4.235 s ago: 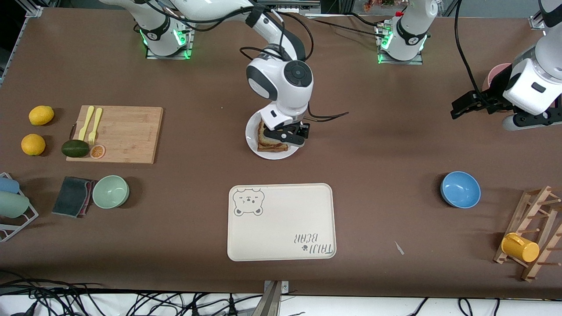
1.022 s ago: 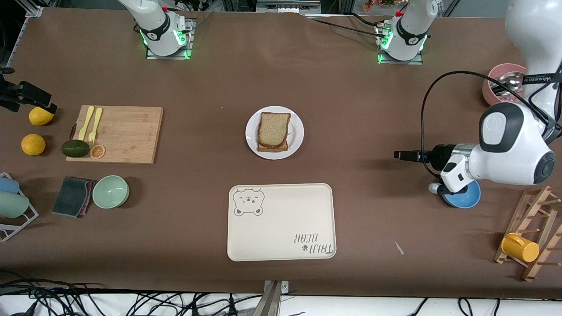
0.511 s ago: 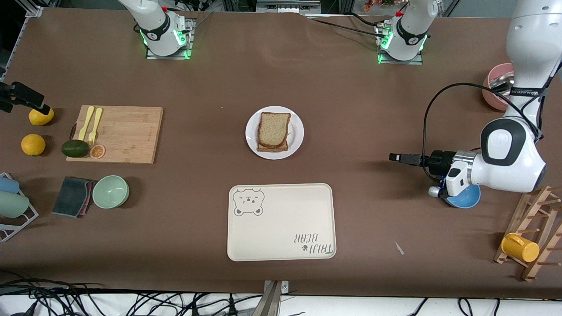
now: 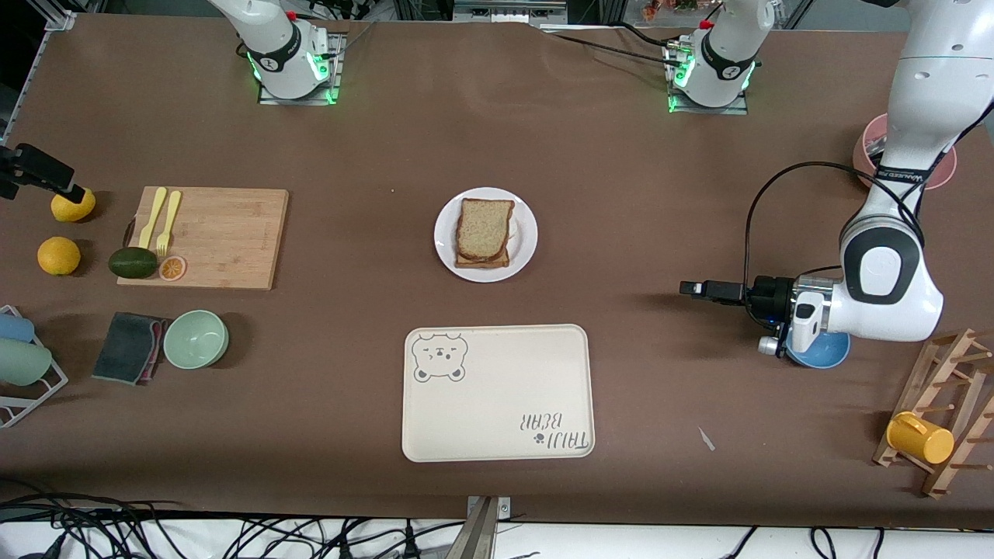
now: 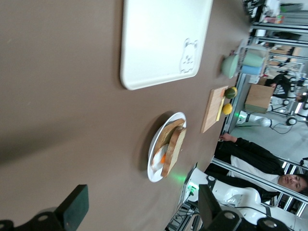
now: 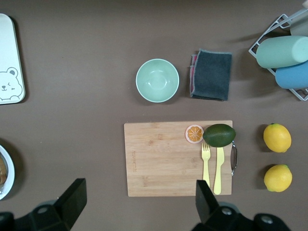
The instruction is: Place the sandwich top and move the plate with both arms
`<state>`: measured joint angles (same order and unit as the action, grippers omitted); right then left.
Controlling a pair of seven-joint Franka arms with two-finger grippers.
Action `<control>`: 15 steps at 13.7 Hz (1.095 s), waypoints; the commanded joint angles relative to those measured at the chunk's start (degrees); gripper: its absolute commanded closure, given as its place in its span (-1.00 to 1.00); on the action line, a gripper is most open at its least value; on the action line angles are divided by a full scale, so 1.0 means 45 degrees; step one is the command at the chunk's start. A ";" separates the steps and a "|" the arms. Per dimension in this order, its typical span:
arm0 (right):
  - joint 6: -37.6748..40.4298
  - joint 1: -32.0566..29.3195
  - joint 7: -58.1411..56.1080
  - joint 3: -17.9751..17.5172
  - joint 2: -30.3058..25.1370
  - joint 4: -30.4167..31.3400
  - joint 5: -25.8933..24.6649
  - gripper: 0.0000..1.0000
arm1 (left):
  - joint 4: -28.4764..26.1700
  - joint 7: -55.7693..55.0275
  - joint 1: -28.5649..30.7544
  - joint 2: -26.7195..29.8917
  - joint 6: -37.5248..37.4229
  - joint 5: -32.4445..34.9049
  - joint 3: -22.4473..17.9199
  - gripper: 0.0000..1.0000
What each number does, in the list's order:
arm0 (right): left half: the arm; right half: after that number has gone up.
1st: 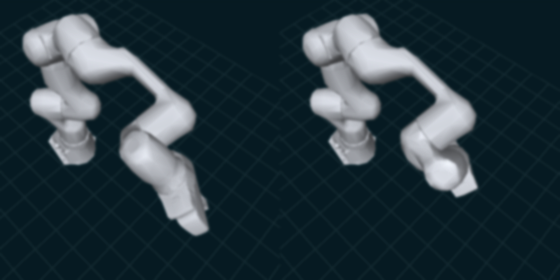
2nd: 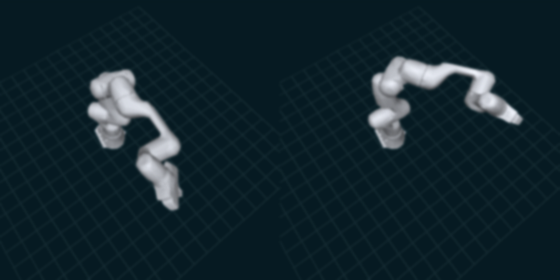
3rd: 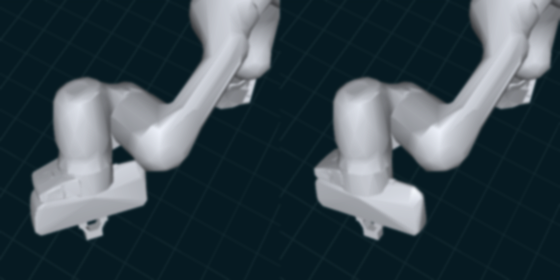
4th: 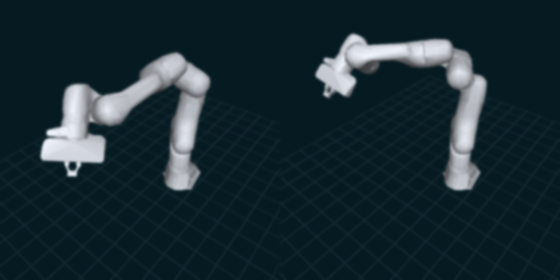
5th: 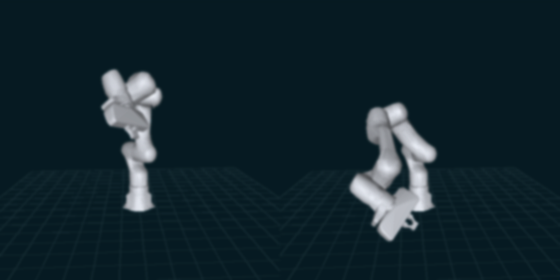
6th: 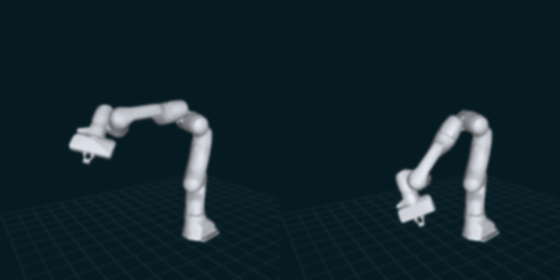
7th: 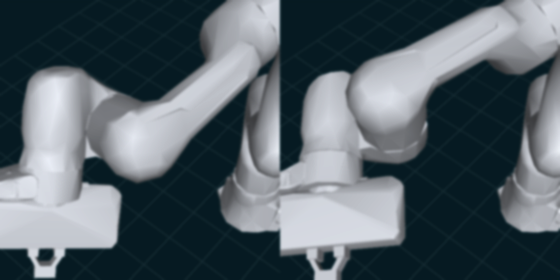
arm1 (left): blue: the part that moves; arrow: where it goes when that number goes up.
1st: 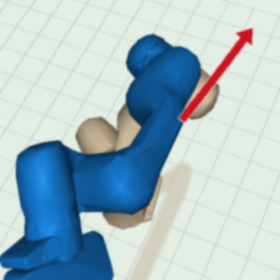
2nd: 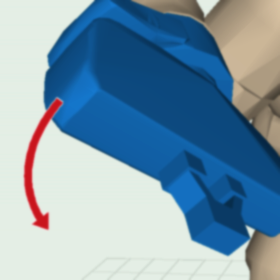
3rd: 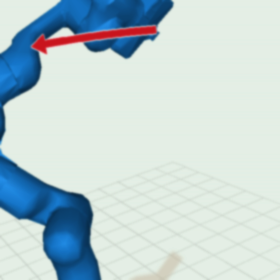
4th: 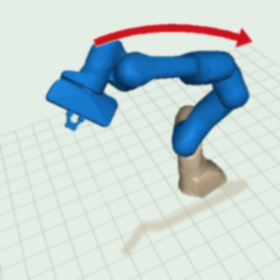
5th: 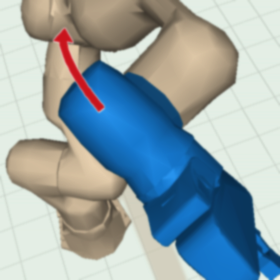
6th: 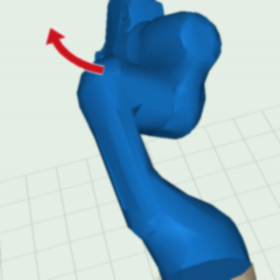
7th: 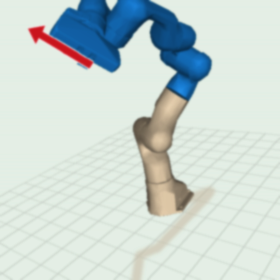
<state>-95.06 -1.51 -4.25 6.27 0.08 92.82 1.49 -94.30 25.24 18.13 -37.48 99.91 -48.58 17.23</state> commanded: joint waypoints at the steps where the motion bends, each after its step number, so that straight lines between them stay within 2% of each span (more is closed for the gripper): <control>1: -0.0048 -0.0095 0.0084 -0.0047 -0.0331 0.0136 0.0040 -1.00 | -0.0099 0.1612 -0.0278 -0.0284 0.0318 -0.1017 0.0019 -1.00; 5: -0.0009 -0.0095 0.0084 -0.0047 -0.0331 0.0155 0.0040 -1.00 | -0.0118 0.2647 -0.0745 -0.0832 0.0357 -0.2151 0.0019 -1.00; 7: -0.0028 -0.0095 0.0084 -0.0047 -0.0331 0.0156 0.0040 -1.00 | -0.0876 0.3063 -0.1001 -0.0911 0.0706 -0.2815 0.0019 -1.00; 10: -0.0029 -0.0095 0.0084 0.0070 -0.0292 0.0175 0.0040 -1.00 | -0.1794 0.3122 -0.1819 -0.0289 0.1563 -0.2915 0.0038 -1.00; 12: 0.0011 -0.0095 0.0084 0.0090 -0.0311 0.0175 0.0040 -1.00 | -0.2926 0.3141 -0.2075 0.0532 0.2638 -0.3439 0.0562 -1.00; 15: -0.0028 -0.0095 0.0084 0.0090 -0.0311 0.0175 0.0040 -1.00 | -0.4158 0.3141 -0.2056 0.1119 0.4453 -0.4317 0.1734 -1.00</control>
<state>-95.10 -1.52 -4.24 6.94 -0.08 92.82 1.49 -106.63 37.70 8.57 -37.08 115.43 -64.33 22.95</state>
